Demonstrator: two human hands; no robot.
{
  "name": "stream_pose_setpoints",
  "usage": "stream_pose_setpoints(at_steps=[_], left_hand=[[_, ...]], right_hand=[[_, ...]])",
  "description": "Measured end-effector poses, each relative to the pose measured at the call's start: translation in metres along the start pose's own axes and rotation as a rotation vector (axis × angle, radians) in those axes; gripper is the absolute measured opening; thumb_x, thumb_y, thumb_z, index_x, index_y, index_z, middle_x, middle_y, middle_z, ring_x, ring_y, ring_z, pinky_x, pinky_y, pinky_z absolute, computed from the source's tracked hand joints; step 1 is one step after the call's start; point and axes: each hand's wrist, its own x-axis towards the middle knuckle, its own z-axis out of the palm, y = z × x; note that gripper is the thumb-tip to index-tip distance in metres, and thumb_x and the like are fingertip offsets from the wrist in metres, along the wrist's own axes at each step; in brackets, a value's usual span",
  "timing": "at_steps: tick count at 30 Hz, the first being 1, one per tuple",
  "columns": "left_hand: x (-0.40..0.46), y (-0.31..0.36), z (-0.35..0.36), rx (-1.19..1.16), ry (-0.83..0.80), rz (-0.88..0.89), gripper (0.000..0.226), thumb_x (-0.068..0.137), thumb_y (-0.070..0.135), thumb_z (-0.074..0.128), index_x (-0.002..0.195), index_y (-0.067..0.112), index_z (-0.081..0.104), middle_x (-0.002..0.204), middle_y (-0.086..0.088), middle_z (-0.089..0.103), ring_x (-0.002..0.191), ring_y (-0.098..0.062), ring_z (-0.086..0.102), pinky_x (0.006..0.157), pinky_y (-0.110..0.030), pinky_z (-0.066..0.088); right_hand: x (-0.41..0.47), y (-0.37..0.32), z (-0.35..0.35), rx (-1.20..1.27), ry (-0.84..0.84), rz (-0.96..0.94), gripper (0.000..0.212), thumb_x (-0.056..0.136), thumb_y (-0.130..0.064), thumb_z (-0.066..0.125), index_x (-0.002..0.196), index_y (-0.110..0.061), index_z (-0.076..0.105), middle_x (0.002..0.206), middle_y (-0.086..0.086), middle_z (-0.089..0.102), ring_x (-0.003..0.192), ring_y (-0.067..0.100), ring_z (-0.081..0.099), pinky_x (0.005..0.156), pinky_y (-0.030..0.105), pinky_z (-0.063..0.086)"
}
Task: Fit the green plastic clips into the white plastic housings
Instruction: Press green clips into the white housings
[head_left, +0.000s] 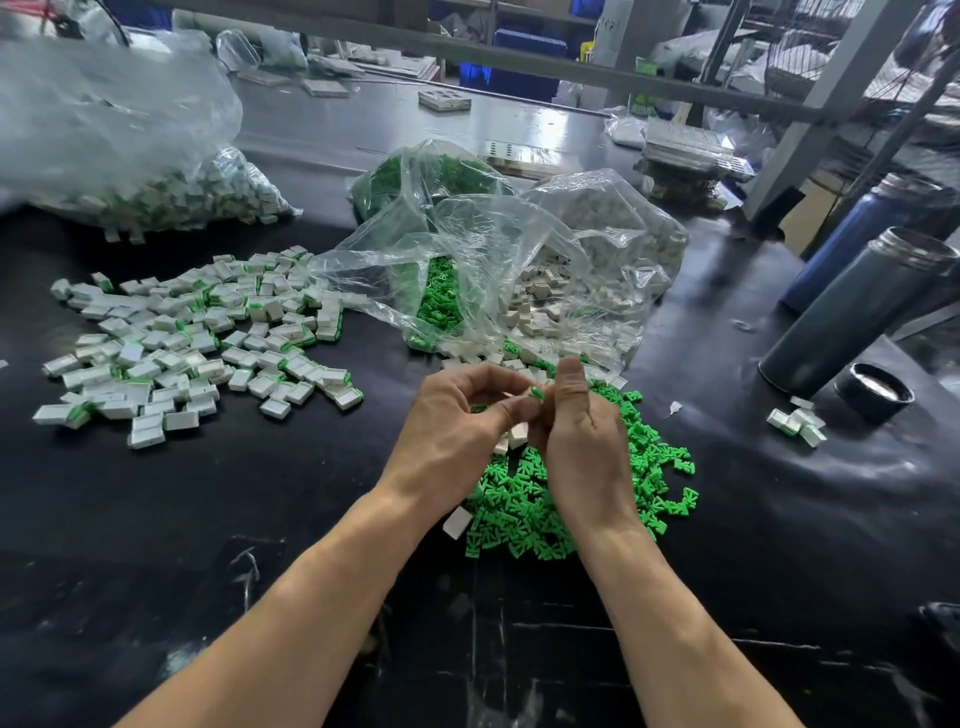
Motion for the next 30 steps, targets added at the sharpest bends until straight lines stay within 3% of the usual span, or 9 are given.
stream_pose_setpoints(at_steps=[3, 8, 14, 16, 19, 24, 30], left_hand=[[0.002, -0.001, -0.004, -0.028, 0.036, 0.008, 0.006, 0.088, 0.011, 0.077, 0.095, 0.012, 0.077, 0.079, 0.007, 0.076, 0.072, 0.0, 0.067, 0.067, -0.014, 0.05], [0.002, -0.001, -0.01, -0.023, 0.048, 0.023, 0.01, 0.087, 0.005, 0.077, 0.097, 0.009, 0.077, 0.076, 0.009, 0.074, 0.065, 0.004, 0.063, 0.064, -0.012, 0.049], [0.002, -0.004, -0.011, 0.17, 0.027, 0.074, 0.019, 0.087, 0.018, 0.08, 0.1, 0.03, 0.073, 0.085, 0.002, 0.073, 0.081, -0.016, 0.071, 0.074, -0.029, 0.06], [0.002, -0.006, -0.012, 0.303, 0.024, 0.114, 0.017, 0.088, 0.022, 0.079, 0.096, 0.036, 0.073, 0.082, 0.009, 0.071, 0.075, -0.008, 0.067, 0.067, -0.023, 0.055], [0.004, -0.006, -0.016, 0.478, 0.05, 0.148, 0.012, 0.089, 0.023, 0.078, 0.093, 0.033, 0.073, 0.08, 0.017, 0.069, 0.073, 0.001, 0.063, 0.063, -0.011, 0.045], [0.009, -0.007, -0.034, 0.688, 0.102, -0.009, 0.008, 0.09, 0.031, 0.076, 0.089, 0.036, 0.07, 0.079, 0.021, 0.067, 0.07, 0.006, 0.061, 0.068, -0.02, 0.047], [0.018, -0.008, -0.067, 0.893, 0.313, -0.165, 0.004, 0.09, 0.025, 0.076, 0.09, 0.029, 0.077, 0.101, 0.004, 0.074, 0.096, -0.02, 0.067, 0.091, -0.036, 0.053]], right_hand=[[0.001, 0.001, -0.008, 0.051, 0.001, -0.06, 0.046, 0.104, -0.057, 0.045, 0.081, -0.028, 0.071, 0.07, -0.011, 0.068, 0.06, 0.003, 0.057, 0.059, 0.028, 0.042], [-0.001, -0.001, -0.013, -0.015, -0.081, -0.133, 0.016, 0.101, -0.037, 0.065, 0.092, -0.026, 0.071, 0.073, -0.015, 0.069, 0.062, 0.003, 0.06, 0.057, 0.018, 0.046], [-0.002, 0.0, -0.013, -0.014, -0.057, -0.12, 0.013, 0.099, -0.034, 0.068, 0.09, -0.025, 0.072, 0.076, -0.008, 0.07, 0.067, 0.006, 0.063, 0.059, 0.023, 0.049], [-0.002, 0.002, -0.013, -0.035, -0.056, -0.112, 0.013, 0.099, -0.033, 0.069, 0.089, -0.026, 0.073, 0.08, -0.006, 0.072, 0.074, 0.011, 0.067, 0.065, 0.029, 0.054], [0.0, 0.005, -0.013, -0.045, -0.04, -0.064, 0.009, 0.099, -0.03, 0.069, 0.091, -0.03, 0.074, 0.082, -0.012, 0.074, 0.078, 0.006, 0.069, 0.066, 0.022, 0.054], [0.002, 0.006, -0.013, -0.077, -0.044, -0.045, 0.008, 0.099, -0.025, 0.07, 0.098, -0.032, 0.073, 0.09, -0.014, 0.075, 0.085, 0.0, 0.069, 0.076, 0.021, 0.058], [0.002, 0.007, -0.015, -0.098, -0.046, -0.037, 0.007, 0.098, -0.028, 0.07, 0.093, -0.028, 0.075, 0.082, -0.012, 0.074, 0.08, 0.003, 0.069, 0.07, 0.016, 0.055]])
